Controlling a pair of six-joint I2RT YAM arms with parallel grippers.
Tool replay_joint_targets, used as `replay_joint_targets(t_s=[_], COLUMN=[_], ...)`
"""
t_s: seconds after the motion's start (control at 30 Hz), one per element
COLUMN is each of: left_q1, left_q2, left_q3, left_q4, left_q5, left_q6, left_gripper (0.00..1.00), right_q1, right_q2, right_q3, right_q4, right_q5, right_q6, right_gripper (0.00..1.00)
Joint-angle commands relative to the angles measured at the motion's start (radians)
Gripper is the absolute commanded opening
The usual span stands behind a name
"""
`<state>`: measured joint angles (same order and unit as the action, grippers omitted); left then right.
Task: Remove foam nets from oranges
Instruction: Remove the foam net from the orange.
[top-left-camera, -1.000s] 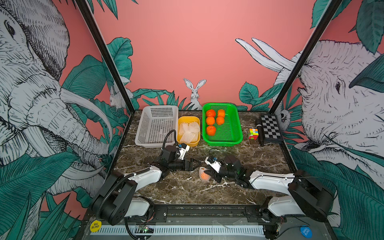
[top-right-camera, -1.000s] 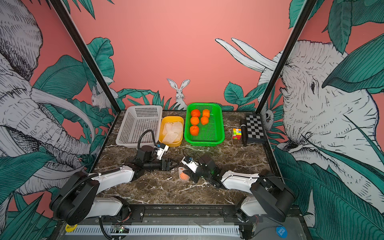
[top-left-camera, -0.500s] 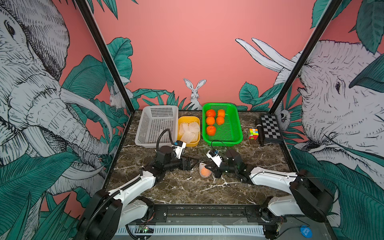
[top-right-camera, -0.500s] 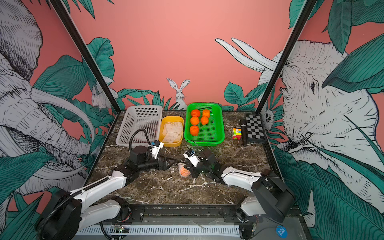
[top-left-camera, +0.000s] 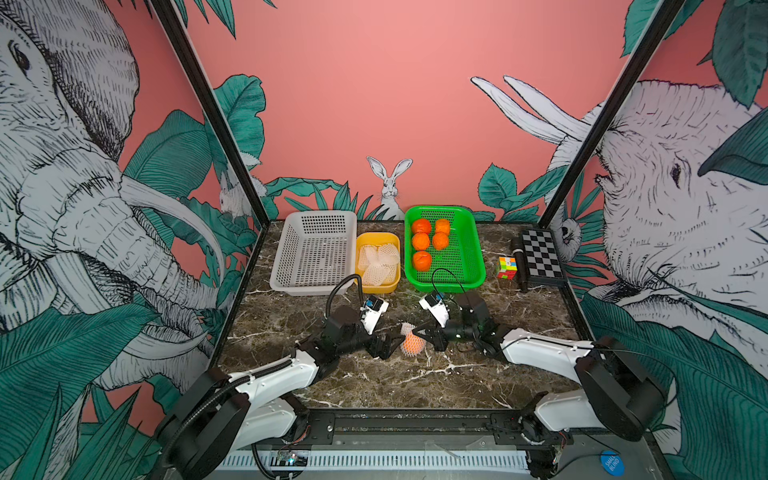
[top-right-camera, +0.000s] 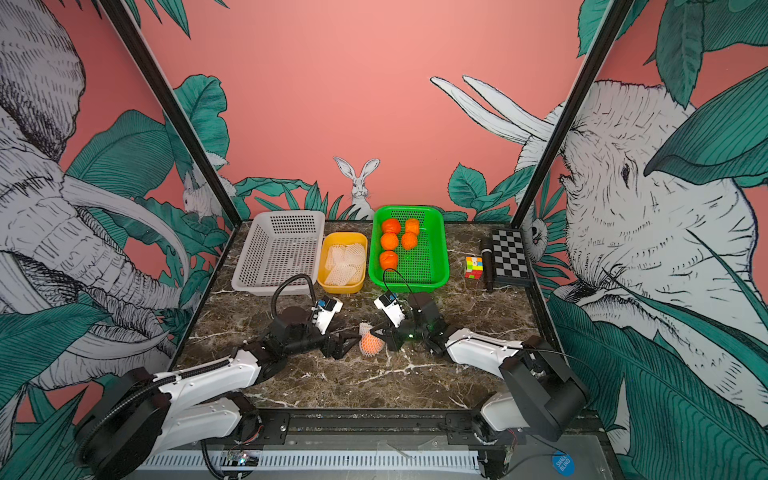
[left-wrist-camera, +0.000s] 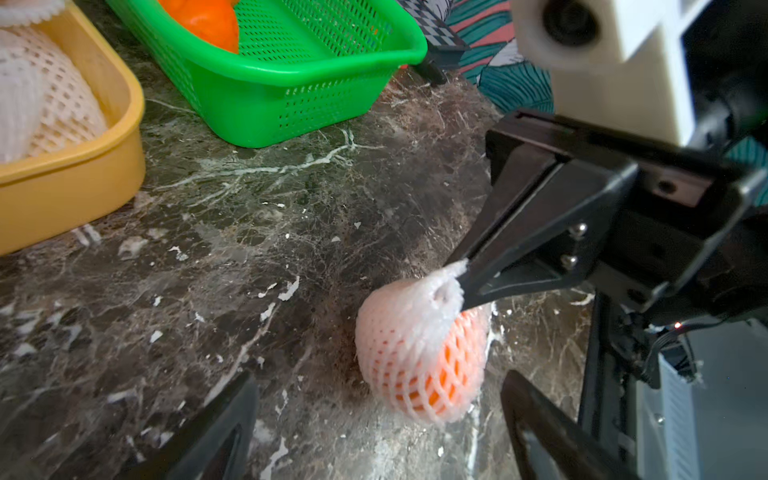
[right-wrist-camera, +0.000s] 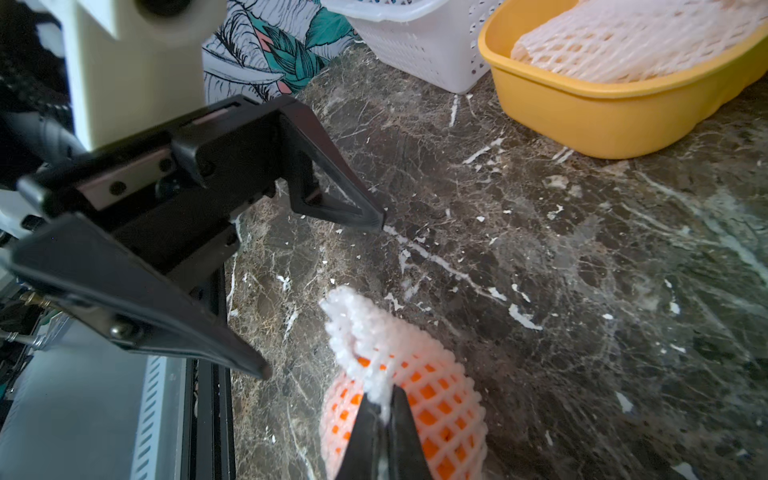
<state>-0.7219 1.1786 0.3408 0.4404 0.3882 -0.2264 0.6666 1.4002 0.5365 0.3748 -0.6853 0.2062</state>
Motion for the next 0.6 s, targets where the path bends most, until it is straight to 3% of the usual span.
replay_joint_targets(t_s=[0.0, 0.13, 0.3, 0.47, 0.57], left_q1=[-0.013, -0.019, -0.019, -0.020, -0.022], left_q2=[0.041, 0.095, 0.130, 0.182, 0.198], left_q3=[0.001, 0.019, 0.045, 0.065, 0.080], left_q4=[0.099, 0.102, 0.077, 0.087, 0.080], left_q5=[0.011, 0.022, 0.053, 0.087, 0.116], left_q6=[0.149, 0.192, 0.223, 0.235, 0.247], left_gripper=[0.93, 0.88, 0.63, 0.56, 0.46], right_q1=[-0.002, -0.001, -0.001, 0.001, 0.002], right_q2=[0.027, 0.031, 0.044, 0.057, 0.058], right_q3=[0.009, 0.016, 0.023, 0.019, 0.019], right_q4=[0.035, 0.011, -0.002, 0.009, 0.004], right_q5=[-0.058, -0.062, -0.060, -0.066, -0.061], right_q6=[-0.009, -0.043, -0.057, -0.047, -0.046], right_gripper=[0.00, 0.00, 0.01, 0.02, 0.03])
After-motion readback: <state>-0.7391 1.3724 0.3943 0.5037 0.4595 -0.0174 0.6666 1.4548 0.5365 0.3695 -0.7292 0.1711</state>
